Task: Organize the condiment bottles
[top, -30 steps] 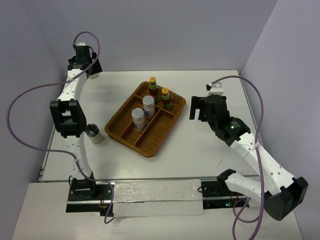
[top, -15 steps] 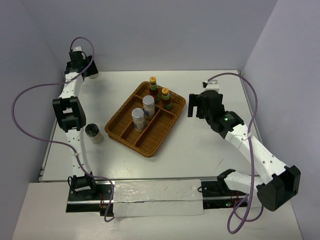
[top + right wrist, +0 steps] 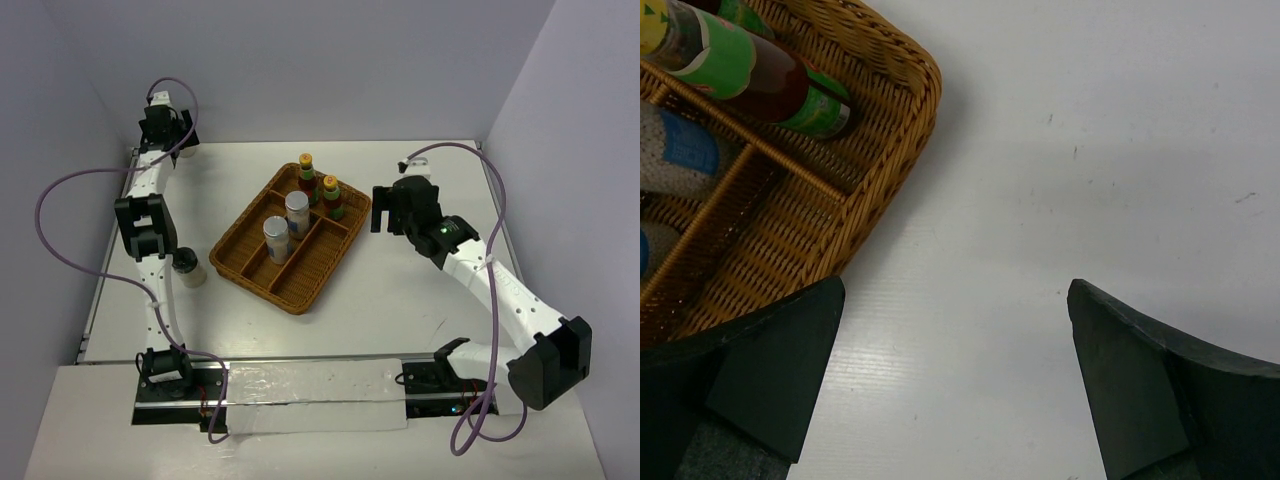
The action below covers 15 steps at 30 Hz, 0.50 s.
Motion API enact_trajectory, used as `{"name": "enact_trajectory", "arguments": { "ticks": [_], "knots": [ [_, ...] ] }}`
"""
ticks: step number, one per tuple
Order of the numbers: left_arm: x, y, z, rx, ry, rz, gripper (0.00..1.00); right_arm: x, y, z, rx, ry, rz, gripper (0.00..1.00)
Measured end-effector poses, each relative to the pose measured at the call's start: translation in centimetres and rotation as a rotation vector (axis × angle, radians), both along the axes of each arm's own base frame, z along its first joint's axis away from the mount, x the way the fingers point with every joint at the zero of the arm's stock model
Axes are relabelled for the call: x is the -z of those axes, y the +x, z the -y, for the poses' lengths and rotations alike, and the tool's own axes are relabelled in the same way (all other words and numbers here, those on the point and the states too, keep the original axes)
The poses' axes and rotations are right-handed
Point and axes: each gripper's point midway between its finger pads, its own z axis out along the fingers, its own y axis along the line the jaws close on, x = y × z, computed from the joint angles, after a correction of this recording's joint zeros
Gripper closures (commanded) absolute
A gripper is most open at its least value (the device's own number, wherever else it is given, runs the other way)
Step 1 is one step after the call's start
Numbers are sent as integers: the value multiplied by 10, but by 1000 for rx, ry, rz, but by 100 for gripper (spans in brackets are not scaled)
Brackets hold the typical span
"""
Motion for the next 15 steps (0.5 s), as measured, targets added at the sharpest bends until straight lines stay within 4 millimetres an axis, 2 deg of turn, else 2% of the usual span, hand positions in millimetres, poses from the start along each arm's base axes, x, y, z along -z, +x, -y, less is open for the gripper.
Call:
{"name": "enact_trajectory", "arguments": {
  "ticks": [15],
  "knots": [
    [-8,24,-5,3,44,132,0,5,7,-7,-15,2,-24,0]
  ]
}}
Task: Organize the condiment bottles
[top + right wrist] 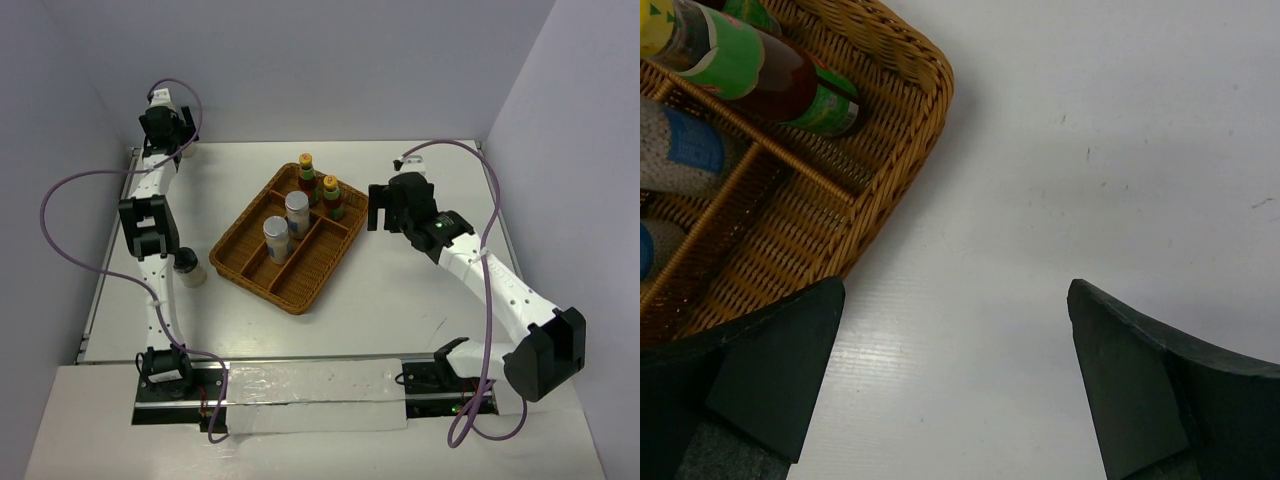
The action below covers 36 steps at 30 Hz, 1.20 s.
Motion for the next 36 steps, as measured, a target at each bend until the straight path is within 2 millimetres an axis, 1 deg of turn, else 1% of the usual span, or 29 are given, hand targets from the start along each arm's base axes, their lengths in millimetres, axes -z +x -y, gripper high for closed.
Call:
{"name": "enact_trajectory", "arguments": {
  "ticks": [5,8,10,13,18,21,22,25,26,27,28,29,32,36],
  "knots": [
    [-8,8,-1,10,-4,49,0,2,2,-3,-7,2,-9,0],
    [-9,9,-1,17,-14,57,1,1,3,-4,-10,5,-9,0],
    [-9,10,-1,21,-17,67,3,1,3,-5,-13,6,-10,0],
    [-5,11,0,24,-19,68,13,2,4,-5,-14,6,-13,0],
    [7,12,0,25,-18,55,23,3,4,-6,-16,5,-17,0],
    [9,12,1,26,-16,53,30,6,4,-7,-18,4,-24,0],
    [9,12,1,27,-14,52,33,7,5,-7,-19,4,-26,0],
    [9,12,1,28,-7,52,51,7,5,-7,-19,3,-27,0],
    [8,12,1,28,-5,52,60,7,5,-7,-19,3,-27,0],
    [9,12,1,29,-2,51,78,7,5,-7,-20,4,-27,0],
    [9,12,1,28,0,51,86,7,5,-7,-20,4,-27,0],
    [8,12,1,28,3,51,89,7,5,-7,-21,5,-28,0],
    [7,9,1,22,10,42,90,7,4,-8,-24,7,-29,0],
    [7,-6,5,15,24,7,90,7,4,-9,-27,10,-29,0]
  ]
}}
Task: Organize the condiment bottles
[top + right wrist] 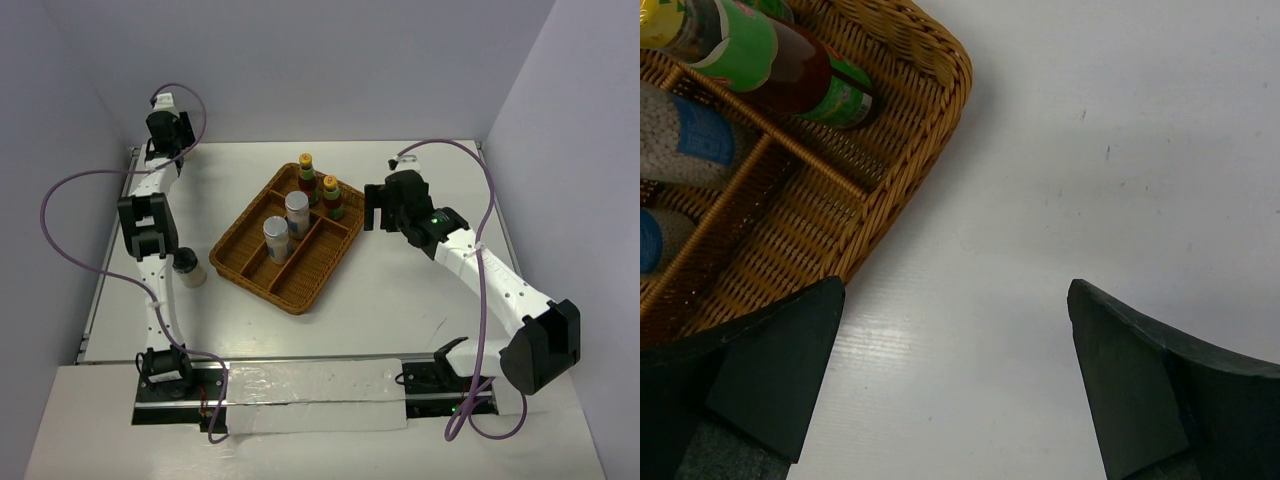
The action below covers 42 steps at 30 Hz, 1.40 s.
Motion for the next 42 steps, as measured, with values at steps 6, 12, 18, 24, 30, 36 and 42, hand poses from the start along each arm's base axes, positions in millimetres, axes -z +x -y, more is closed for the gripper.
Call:
{"name": "enact_trajectory", "arguments": {
  "ticks": [6,12,18,24,30,36,42],
  "knots": [
    [-15,-42,15,11,14,-85,90,-1,0,-1,-4,4,2,0],
    [-98,-74,30,19,11,-20,90,-12,-4,-4,-26,36,27,0],
    [-212,-122,50,52,-28,118,90,-35,-13,-3,-40,77,90,0],
    [-241,-210,110,164,-99,140,90,-56,-25,-2,-59,117,147,0],
    [-199,-274,182,341,-125,45,90,-69,-35,-1,-74,137,175,0],
    [-140,-309,196,372,-161,-72,90,-67,-43,2,-78,130,161,0],
    [-110,-324,208,387,-198,-121,90,-63,-46,1,-84,123,144,0]
  ]
}}
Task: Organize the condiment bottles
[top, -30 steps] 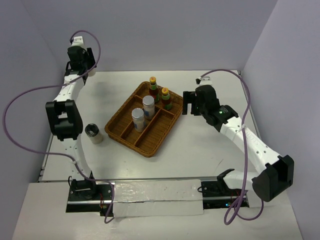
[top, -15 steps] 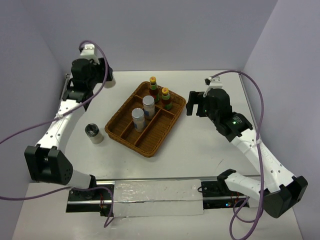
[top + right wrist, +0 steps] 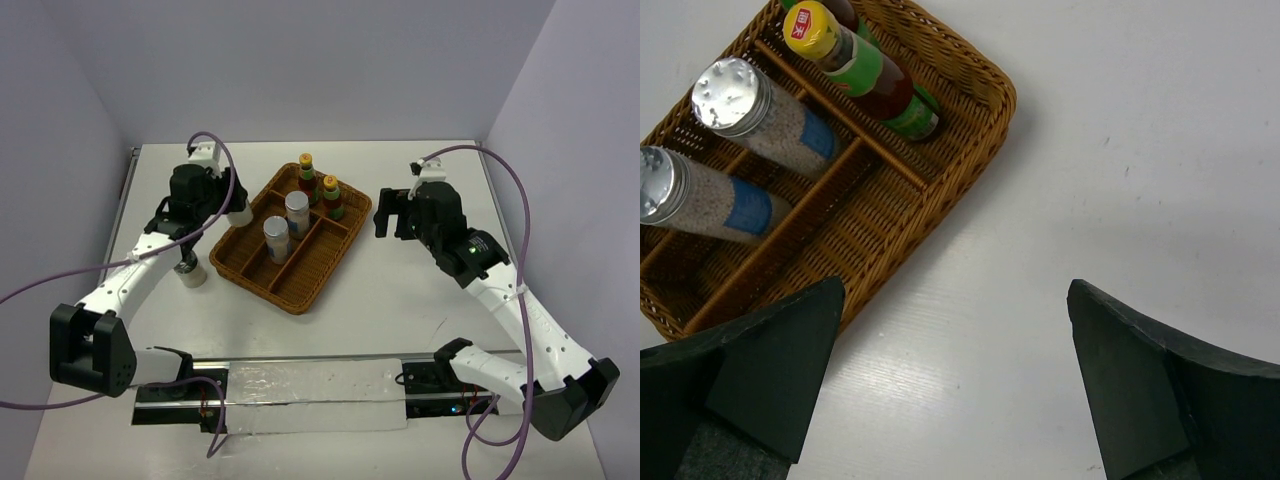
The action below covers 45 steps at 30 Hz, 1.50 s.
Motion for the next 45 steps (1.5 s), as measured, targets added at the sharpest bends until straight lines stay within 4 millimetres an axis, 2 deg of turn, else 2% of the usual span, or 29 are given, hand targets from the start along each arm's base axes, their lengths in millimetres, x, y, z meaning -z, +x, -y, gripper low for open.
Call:
{"name": "enact_trajectory", "arguments": {
  "ticks": [10,18,24,33,38,39,40,44,45],
  "knots": [
    [42,-10,16,25,-32,-25,90,3,-5,2,-1,-8,-9,0],
    [71,-6,20,13,-30,-27,89,5,-9,6,7,-16,-13,0],
    [85,-4,17,-16,-34,-11,90,5,-9,6,11,-19,-13,0],
    [103,0,27,-6,-18,-24,87,5,-9,6,12,-20,-13,0],
    [109,-1,28,-20,3,-35,65,6,-9,7,12,-21,-14,0],
    [110,-2,28,-23,6,-35,54,6,-9,7,12,-21,-14,0],
    [110,-2,29,-27,11,-35,47,7,-9,7,12,-22,-16,0],
    [110,-3,29,-45,30,-37,24,13,-10,7,12,-29,-28,0],
    [110,-3,29,-49,35,-39,11,13,-11,7,12,-30,-30,0]
  ]
}}
